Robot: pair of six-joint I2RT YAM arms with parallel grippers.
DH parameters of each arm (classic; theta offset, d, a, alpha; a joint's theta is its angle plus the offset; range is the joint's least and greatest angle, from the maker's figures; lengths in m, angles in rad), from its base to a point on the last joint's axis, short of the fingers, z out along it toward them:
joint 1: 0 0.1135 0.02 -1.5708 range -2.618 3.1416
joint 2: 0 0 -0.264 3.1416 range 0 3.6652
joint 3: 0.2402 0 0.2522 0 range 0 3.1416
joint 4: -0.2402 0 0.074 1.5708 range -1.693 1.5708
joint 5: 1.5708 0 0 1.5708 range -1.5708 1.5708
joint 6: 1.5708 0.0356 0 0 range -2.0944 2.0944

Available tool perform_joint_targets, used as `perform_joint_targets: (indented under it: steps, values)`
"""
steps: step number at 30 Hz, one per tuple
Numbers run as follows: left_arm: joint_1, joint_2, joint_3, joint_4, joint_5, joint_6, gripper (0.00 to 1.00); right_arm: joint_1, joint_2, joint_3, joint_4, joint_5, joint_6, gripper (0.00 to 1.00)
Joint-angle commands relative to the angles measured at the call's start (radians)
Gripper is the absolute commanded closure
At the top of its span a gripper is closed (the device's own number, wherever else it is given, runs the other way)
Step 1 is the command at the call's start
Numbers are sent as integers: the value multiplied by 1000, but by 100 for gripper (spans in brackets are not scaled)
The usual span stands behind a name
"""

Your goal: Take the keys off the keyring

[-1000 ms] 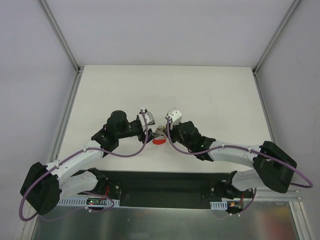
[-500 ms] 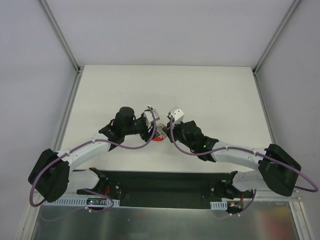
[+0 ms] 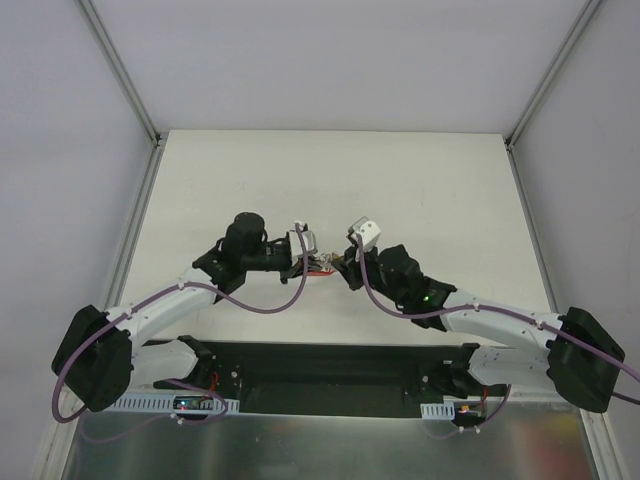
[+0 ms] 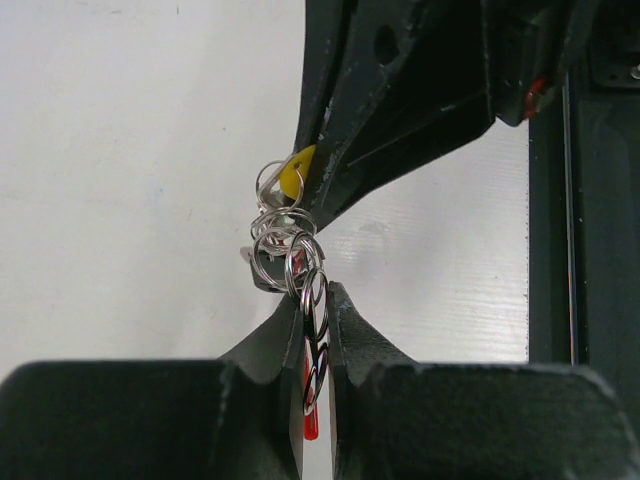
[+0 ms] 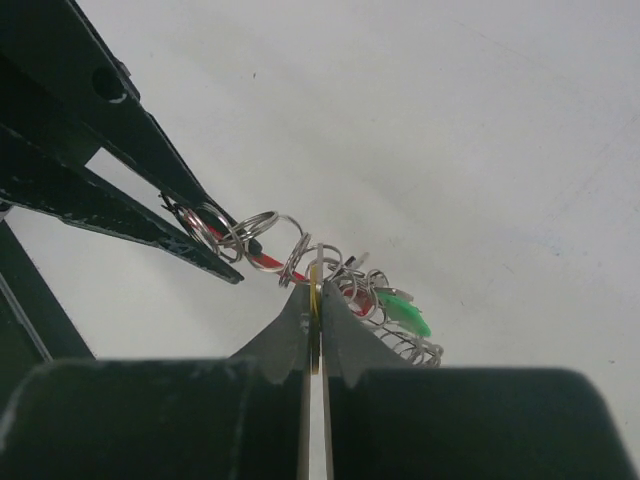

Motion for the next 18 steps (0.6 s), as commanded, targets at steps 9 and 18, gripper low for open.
perform_joint_targets:
  steps: [9,18]
  values:
    - [-17,-122,-47,-40,221,210,100,-62,-93,148,-292,-157,6,99]
    - [-23,-87,-21,-41,208,144,100,-64,-121,146,-285,-226,-44,99]
